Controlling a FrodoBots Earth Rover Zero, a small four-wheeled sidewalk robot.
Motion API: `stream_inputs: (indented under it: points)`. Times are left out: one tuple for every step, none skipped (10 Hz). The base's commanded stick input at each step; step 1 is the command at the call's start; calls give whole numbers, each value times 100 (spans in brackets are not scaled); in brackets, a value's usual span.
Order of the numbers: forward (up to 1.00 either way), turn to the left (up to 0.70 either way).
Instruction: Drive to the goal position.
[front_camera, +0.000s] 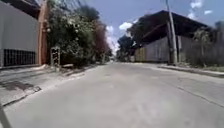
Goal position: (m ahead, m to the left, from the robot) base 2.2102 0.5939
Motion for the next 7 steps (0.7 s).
stream_inputs:
  points:
    - [100,3]
    - [100,3]
    - [100,3]
    - [100,3]
    - [100,3]
    - [100,3]
    - [100,3]
